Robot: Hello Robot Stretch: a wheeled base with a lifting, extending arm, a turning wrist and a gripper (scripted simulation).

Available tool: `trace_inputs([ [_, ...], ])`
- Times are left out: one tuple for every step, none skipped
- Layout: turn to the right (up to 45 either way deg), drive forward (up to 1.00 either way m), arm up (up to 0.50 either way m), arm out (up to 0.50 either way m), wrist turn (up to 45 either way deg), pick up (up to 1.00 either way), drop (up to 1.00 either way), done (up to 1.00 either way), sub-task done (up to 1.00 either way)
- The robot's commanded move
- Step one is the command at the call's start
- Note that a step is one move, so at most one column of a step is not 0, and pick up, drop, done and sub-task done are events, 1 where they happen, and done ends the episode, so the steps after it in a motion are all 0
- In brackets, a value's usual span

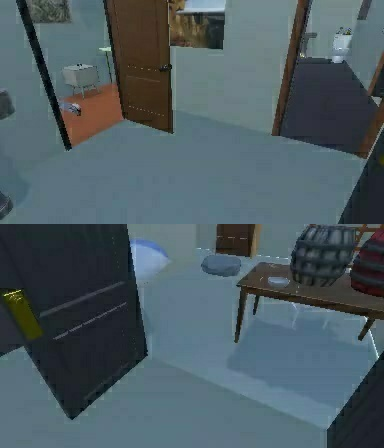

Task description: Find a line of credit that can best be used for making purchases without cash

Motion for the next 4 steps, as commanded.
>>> trace_inputs([
  [45.0, 0.00, 0.00, 0.00, 0.0, 0.00, 0.00, 0.00, 0.00],
  [45.0, 0.00, 0.00, 0.00, 0.0, 0.00, 0.00, 0.00, 0.00],
  [0.0, 1.00, 0.00, 0.00, 0.0, 0.00, 0.00, 0.00, 0.00],
  [0.0, 1.00, 0.00, 0.00, 0.0, 0.00, 0.00, 0.00, 0.00],
])
